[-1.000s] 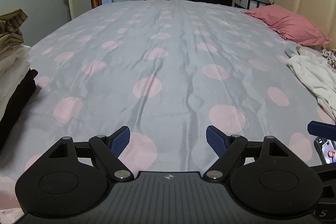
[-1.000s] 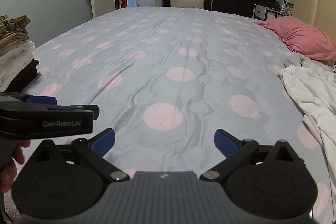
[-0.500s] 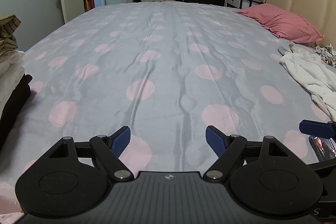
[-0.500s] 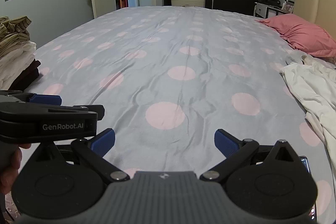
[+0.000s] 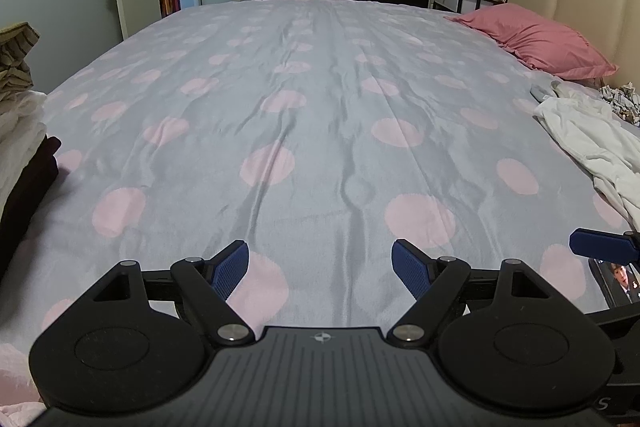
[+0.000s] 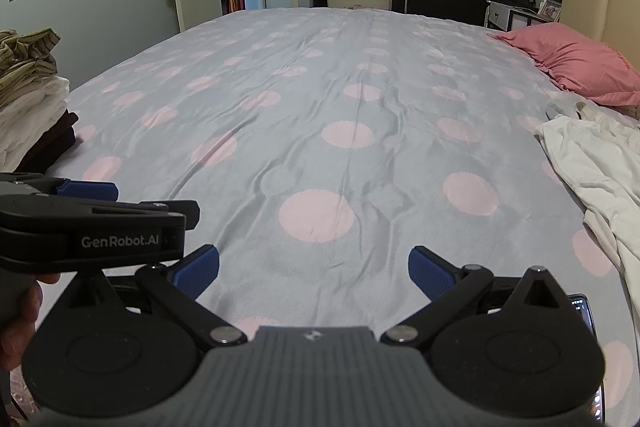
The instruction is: Fold clothes
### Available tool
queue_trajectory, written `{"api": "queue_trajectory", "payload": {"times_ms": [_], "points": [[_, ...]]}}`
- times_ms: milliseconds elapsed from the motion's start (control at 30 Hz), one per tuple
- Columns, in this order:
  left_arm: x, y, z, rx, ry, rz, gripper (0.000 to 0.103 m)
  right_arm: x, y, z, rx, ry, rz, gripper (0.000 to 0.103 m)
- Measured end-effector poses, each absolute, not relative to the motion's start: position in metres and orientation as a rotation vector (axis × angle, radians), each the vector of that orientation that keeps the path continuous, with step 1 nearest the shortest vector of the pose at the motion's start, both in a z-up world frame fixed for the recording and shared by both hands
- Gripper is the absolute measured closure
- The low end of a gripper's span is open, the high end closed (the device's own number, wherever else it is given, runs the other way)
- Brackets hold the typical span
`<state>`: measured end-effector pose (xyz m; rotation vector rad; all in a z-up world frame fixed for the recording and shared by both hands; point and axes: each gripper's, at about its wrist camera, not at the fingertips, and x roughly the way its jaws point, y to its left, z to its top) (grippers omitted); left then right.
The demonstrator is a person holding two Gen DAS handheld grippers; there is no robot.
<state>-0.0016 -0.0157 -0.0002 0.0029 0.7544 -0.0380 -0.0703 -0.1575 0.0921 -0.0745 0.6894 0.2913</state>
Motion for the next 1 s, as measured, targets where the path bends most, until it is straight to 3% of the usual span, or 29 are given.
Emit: {"api": "queue_trajectory", "payload": {"times_ms": [1000], "points": [[-0.0006,-0.0172,-0.0026,0.014,0.785,-0.036,0.024,-0.0707,-0.1624,0.0922,-0.086,0.704,0.317,0.001]]}}
